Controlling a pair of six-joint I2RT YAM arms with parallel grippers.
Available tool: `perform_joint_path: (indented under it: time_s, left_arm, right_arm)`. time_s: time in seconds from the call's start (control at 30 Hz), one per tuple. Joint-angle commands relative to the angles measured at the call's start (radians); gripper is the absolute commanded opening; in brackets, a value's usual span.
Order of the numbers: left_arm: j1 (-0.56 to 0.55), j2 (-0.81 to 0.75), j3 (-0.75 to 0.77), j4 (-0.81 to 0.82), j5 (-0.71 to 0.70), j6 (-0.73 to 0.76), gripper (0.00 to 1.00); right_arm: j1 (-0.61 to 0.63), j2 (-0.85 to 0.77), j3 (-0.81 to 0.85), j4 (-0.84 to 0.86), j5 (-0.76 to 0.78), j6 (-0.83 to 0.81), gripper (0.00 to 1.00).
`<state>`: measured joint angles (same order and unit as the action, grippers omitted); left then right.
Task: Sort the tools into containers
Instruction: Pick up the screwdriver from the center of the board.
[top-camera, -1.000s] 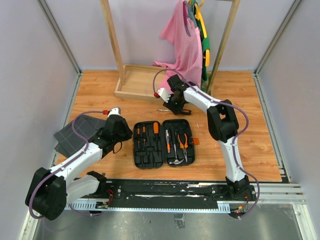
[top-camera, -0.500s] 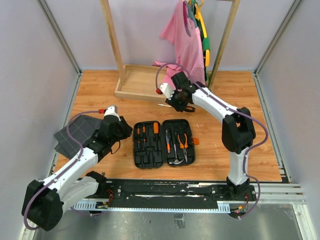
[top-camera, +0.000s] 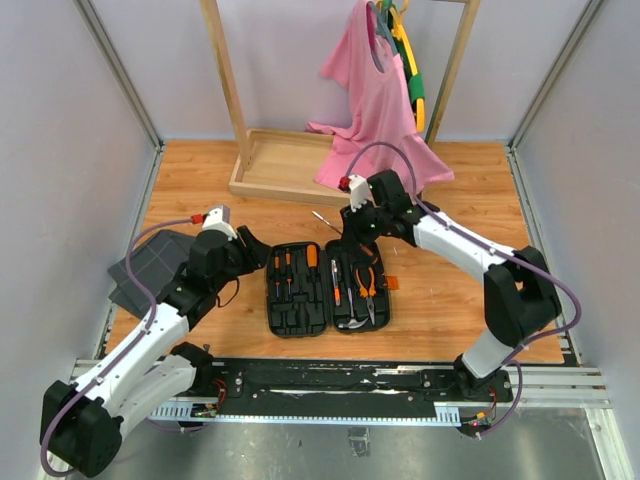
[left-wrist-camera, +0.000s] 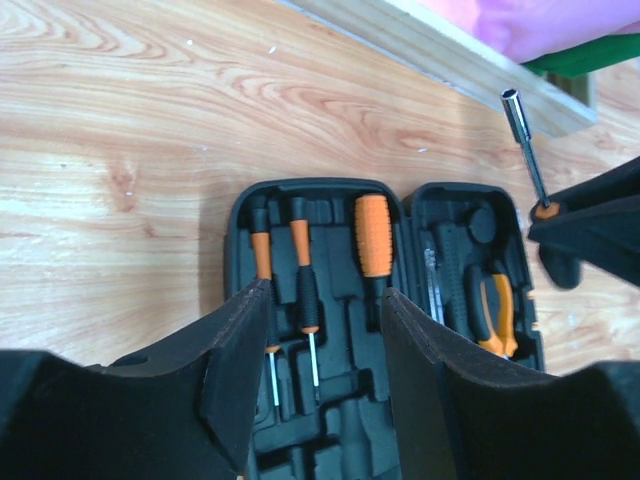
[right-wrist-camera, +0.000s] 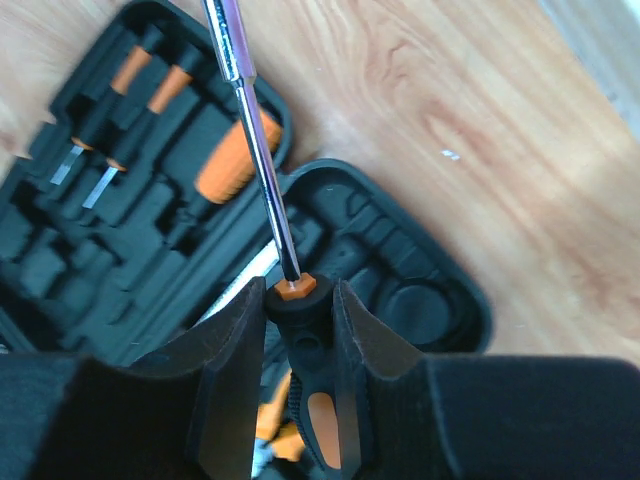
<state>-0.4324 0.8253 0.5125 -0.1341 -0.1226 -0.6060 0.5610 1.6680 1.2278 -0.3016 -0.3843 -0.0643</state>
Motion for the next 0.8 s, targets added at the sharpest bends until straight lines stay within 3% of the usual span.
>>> perform_joint_path:
  time_s: [0.0, 0.23, 0.5, 0.77]
  left_arm:
    - [0.004, -0.022, 0.05, 0.058, 0.059, -0.023, 0.53]
    - [0.004, 0.022, 0.085, 0.089, 0.087, -0.034, 0.54]
    - [0.004, 0.093, 0.075, 0.157, 0.153, -0.057, 0.55]
    - [0.004, 0.141, 0.063, 0.253, 0.213, -0.102, 0.56]
  right_arm:
    - [0.028, -0.099, -0.148, 0.313, -0.086, 0.358, 0.01]
    - [0.09, -0.143, -0.31, 0.56, -0.038, 0.666, 0.01]
    - [0.2, -0.173, -0.446, 0.771, 0.104, 0.881, 0.01]
    - [0.287, -0.12, -0.447, 0.938, 0.098, 1.013, 0.01]
